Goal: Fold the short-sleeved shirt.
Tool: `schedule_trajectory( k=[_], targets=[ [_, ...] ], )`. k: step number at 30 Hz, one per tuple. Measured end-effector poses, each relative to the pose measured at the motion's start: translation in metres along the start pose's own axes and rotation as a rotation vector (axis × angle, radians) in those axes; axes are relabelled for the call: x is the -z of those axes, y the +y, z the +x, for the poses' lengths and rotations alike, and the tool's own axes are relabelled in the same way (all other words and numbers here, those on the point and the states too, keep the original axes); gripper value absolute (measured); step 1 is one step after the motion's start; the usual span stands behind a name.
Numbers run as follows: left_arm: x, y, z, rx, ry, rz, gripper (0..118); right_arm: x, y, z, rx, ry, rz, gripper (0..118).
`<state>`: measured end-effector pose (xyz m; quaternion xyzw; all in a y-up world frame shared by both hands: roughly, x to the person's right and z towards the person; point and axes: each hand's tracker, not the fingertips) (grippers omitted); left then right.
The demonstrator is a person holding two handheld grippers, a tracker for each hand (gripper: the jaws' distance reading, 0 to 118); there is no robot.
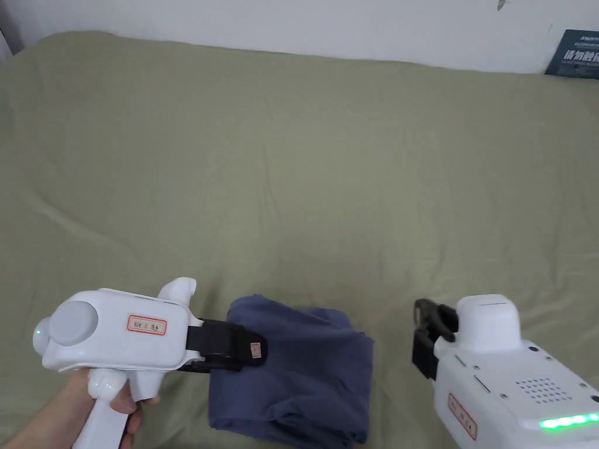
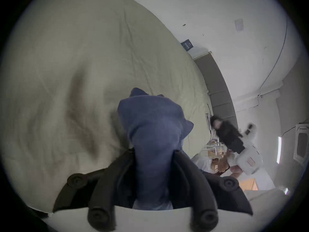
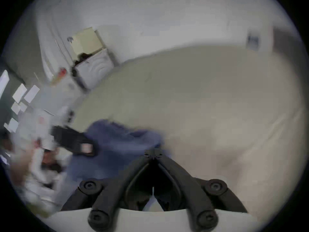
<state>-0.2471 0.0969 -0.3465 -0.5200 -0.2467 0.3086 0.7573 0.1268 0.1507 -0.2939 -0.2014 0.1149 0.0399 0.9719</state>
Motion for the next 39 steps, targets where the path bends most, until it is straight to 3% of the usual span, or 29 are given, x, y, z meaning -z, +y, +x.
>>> schedule_trajectory(
  k=[2, 8, 13, 25, 30, 39],
  targets=[
    [-0.011, 0.000, 0.005, 0.005, 0.005, 0.002, 29, -0.012, 0.010, -0.002, -0.037, -0.099, 0.067, 0],
    [-0.063, 0.020, -0.012, 0.000, 0.049, 0.057, 29, -0.008, 0.034, -0.004, -0.014, -0.114, 0.075, 0],
    [-0.121, 0.043, -0.051, 0.013, 0.100, 0.090, 29, 0.010, 0.048, -0.033, -0.009, -0.143, 0.103, 0],
    [-0.270, 0.082, -0.189, -0.117, 0.232, 0.228, 29, 0.075, 0.065, -0.172, -0.050, 0.085, 0.103, 0],
    [-0.301, 0.100, -0.213, -0.121, 0.284, 0.222, 29, 0.101, 0.066, -0.227, -0.064, 0.173, 0.086, 0],
    [-0.295, 0.132, -0.233, -0.103, 0.370, 0.086, 29, 0.119, 0.054, -0.257, -0.091, 0.234, 0.052, 0]
  ],
)
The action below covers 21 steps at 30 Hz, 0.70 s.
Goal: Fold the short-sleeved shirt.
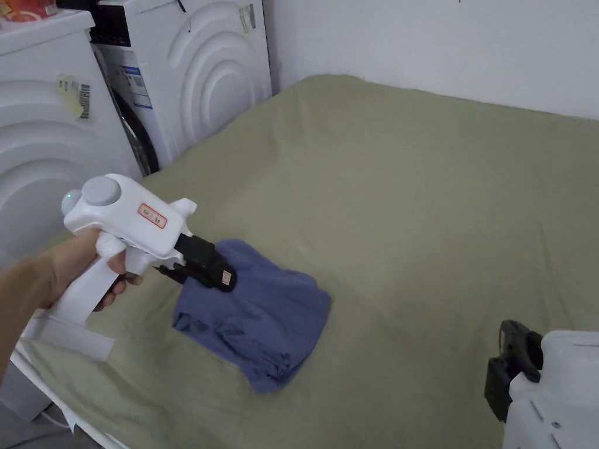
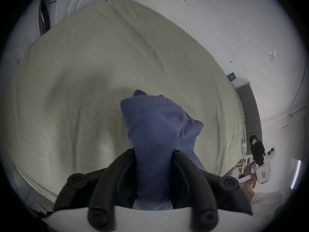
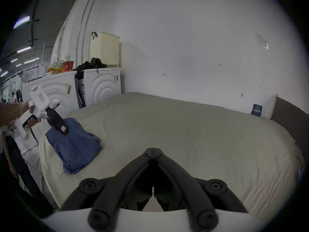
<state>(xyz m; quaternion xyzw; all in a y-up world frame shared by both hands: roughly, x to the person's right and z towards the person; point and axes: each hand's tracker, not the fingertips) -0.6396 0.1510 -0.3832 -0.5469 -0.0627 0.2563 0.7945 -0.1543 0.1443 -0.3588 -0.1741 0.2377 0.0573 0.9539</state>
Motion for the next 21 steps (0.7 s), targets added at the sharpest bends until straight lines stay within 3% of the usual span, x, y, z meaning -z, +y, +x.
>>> schedule_trajectory(
  k=[2, 3, 4, 5, 11, 15, 17, 18, 19, 20, 21],
  targets=[
    [0.002, 0.002, 0.000, 0.010, 0.018, -0.002, 31, 0.000, -0.003, 0.001, -0.004, 0.008, -0.010, 0],
    [0.003, 0.003, 0.002, 0.021, 0.044, -0.011, 45, -0.001, -0.004, 0.002, -0.003, 0.011, -0.014, 0],
    [0.005, 0.002, 0.005, 0.035, 0.118, 0.000, 76, -0.002, -0.005, 0.004, -0.002, 0.012, -0.016, 0],
    [0.006, 0.002, 0.008, 0.055, 0.178, -0.003, 116, -0.004, -0.006, 0.006, -0.002, 0.012, -0.019, 0],
    [-0.022, -0.017, 0.022, 0.077, 0.242, 0.053, 110, -0.022, -0.003, 0.027, 0.023, 0.021, -0.023, 0],
    [-0.037, -0.038, 0.073, 0.112, 0.317, 0.214, 110, -0.048, 0.003, 0.049, 0.041, 0.017, -0.003, 0],
    [-0.040, -0.051, 0.109, 0.126, 0.266, 0.275, 100, -0.066, 0.007, 0.065, 0.046, 0.008, 0.013, 0],
    [-0.036, -0.056, 0.125, 0.153, 0.232, 0.295, 82, -0.075, 0.010, 0.074, 0.046, 0.004, 0.025, 0],
    [-0.026, -0.063, 0.148, 0.191, 0.239, 0.308, 50, -0.085, 0.013, 0.084, 0.046, -0.016, 0.037, 0],
    [-0.017, -0.072, 0.172, 0.248, 0.275, 0.336, 0, -0.094, 0.016, 0.094, 0.046, -0.024, 0.044, 0],
    [-0.009, -0.082, 0.197, 0.289, 0.258, 0.355, 1, -0.105, 0.019, 0.105, 0.048, -0.029, 0.054, 0]
  ],
)
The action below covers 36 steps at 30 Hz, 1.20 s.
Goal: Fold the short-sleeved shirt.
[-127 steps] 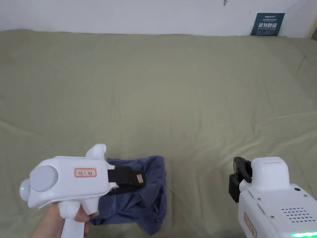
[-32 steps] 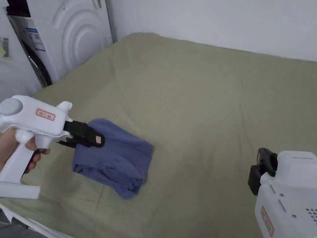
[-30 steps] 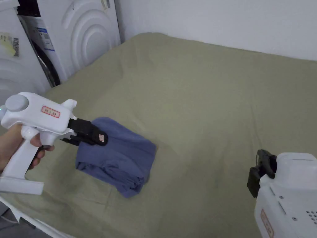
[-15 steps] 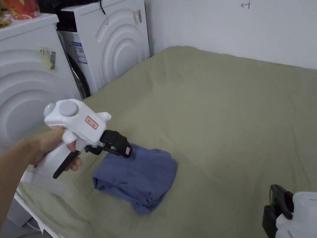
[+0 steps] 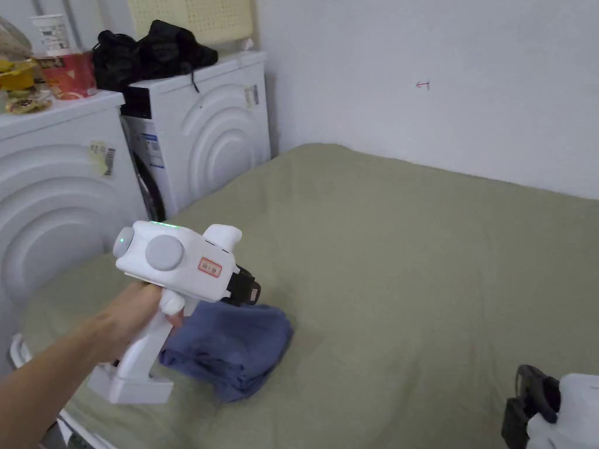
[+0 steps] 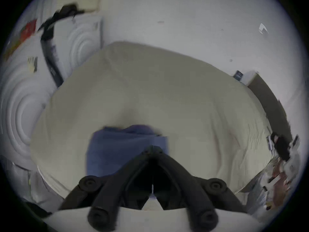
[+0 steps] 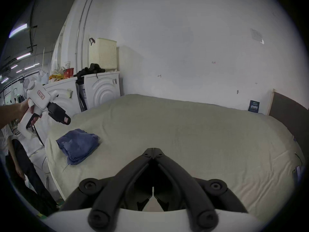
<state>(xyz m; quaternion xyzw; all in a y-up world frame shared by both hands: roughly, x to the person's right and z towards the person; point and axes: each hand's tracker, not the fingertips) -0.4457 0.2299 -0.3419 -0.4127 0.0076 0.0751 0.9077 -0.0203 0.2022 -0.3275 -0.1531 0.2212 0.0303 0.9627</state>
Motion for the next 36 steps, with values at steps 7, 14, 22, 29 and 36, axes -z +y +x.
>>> schedule_trajectory(
  k=[7, 14, 22, 29, 36],
  targets=[
    [0.004, -0.027, 0.200, -0.081, -0.171, 0.237, 1, -0.077, 0.021, 0.085, -0.019, -0.136, 0.050, 0],
    [-0.045, -0.054, 0.362, 0.044, -0.057, 0.575, 1, -0.138, 0.024, 0.151, 0.006, -0.307, 0.108, 0],
    [-0.068, -0.057, 0.410, 0.127, -0.032, 0.629, 1, -0.170, 0.027, 0.187, 0.068, -0.389, 0.142, 0],
    [-0.074, -0.061, 0.399, 0.118, -0.009, 0.627, 1, -0.170, 0.034, 0.182, 0.045, -0.394, 0.157, 0],
    [-0.077, -0.063, 0.397, 0.127, 0.013, 0.630, 1, -0.165, 0.035, 0.177, 0.047, -0.382, 0.162, 0]
  ],
)
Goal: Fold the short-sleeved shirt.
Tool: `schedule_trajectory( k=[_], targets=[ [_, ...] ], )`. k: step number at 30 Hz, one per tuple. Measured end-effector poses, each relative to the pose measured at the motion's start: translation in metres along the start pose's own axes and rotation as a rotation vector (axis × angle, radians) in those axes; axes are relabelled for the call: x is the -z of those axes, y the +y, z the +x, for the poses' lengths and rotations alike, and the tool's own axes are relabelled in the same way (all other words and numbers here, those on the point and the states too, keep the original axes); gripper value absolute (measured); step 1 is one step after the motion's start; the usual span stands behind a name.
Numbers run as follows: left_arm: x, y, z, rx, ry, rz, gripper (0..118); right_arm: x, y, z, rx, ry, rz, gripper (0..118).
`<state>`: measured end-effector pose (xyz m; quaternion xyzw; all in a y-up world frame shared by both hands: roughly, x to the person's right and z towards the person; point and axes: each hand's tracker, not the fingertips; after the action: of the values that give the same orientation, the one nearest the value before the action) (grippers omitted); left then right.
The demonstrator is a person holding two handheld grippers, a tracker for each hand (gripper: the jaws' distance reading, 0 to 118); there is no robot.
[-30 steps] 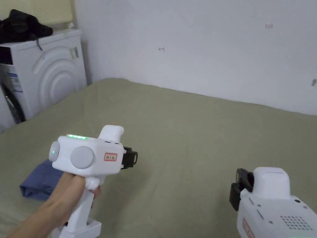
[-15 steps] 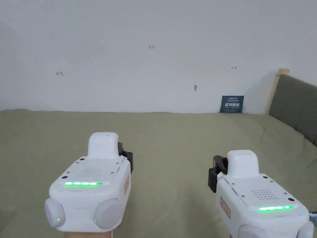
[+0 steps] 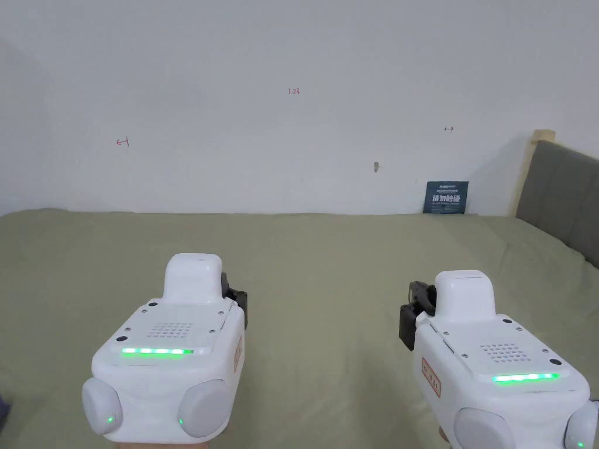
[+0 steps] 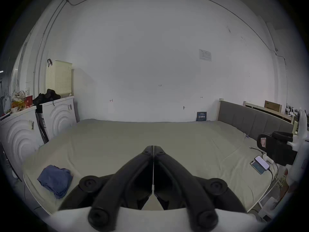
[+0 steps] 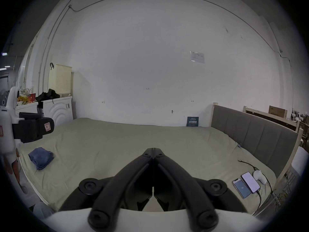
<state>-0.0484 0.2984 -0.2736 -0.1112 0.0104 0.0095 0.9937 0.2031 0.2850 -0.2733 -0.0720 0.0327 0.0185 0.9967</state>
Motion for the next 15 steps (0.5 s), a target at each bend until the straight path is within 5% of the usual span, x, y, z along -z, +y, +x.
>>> schedule_trajectory(
  k=[4, 6, 7, 9, 10, 11, 15],
  targets=[
    [0.001, -0.002, 0.003, 0.036, 0.104, 0.024, 7, 0.003, 0.003, -0.003, -0.012, 0.002, 0.009, 0],
    [0.003, 0.000, -0.001, 0.022, 0.096, 0.025, 28, 0.005, 0.004, -0.005, -0.026, -0.011, 0.015, 6],
    [0.005, 0.001, -0.001, 0.021, 0.093, 0.013, 44, 0.007, 0.005, -0.006, -0.036, -0.036, 0.022, 19],
    [0.011, 0.001, -0.004, 0.026, 0.102, -0.006, 112, 0.009, 0.008, -0.005, -0.039, -0.050, 0.026, 106],
    [0.014, 0.000, -0.005, 0.032, 0.112, -0.022, 118, 0.012, 0.009, -0.005, -0.032, -0.053, 0.015, 116],
    [0.011, -0.004, -0.008, 0.040, 0.106, -0.011, 118, 0.010, 0.005, -0.007, -0.027, 0.001, -0.027, 114],
    [0.008, -0.004, -0.010, 0.030, 0.106, -0.015, 118, 0.018, 0.026, -0.004, -0.030, -0.043, 0.021, 118]
  ],
)
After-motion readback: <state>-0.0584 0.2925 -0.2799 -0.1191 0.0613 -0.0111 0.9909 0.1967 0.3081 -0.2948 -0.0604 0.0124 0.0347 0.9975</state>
